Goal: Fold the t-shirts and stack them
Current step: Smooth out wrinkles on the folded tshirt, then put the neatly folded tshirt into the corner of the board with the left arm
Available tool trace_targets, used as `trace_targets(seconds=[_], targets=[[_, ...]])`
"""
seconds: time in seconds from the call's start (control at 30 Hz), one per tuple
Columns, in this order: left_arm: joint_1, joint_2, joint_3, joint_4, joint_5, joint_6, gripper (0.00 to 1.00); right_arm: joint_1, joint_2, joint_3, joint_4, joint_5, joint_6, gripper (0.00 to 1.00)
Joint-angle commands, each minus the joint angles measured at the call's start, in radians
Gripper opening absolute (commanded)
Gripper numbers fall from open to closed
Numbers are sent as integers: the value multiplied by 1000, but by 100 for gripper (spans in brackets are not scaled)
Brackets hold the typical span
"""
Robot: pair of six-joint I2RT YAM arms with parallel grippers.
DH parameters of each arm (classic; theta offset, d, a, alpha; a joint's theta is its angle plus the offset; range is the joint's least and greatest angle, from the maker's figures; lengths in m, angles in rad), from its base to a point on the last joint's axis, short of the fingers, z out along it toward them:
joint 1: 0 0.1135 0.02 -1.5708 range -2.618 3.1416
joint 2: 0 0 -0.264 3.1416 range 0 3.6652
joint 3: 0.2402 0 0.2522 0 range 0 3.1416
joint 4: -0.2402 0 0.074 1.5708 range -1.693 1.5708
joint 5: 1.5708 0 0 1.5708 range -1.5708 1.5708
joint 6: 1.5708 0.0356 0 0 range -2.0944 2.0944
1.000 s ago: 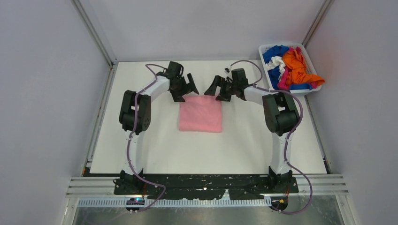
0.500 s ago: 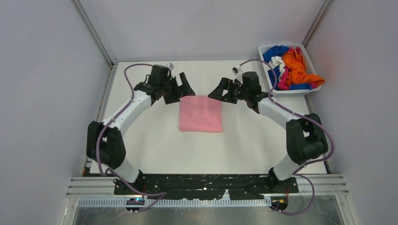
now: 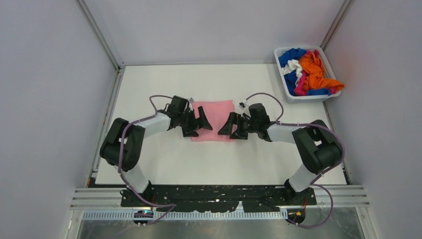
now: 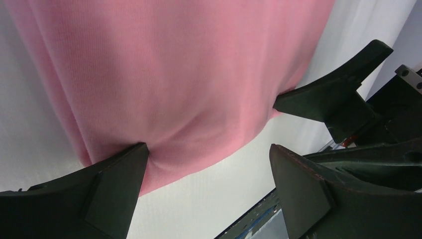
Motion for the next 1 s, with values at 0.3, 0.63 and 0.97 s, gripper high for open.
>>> trace_targets(seconds=[0.3, 0.63, 0.97], targets=[[-7, -204, -39, -150, -167, 73, 100, -29, -119, 13, -74, 93, -61, 96], [24, -128, 118, -265, -300, 120, 94, -33, -439, -25, -225, 210, -125, 96], [49, 119, 297, -322, -347, 144, 57, -42, -622, -49, -388, 292, -200, 95]])
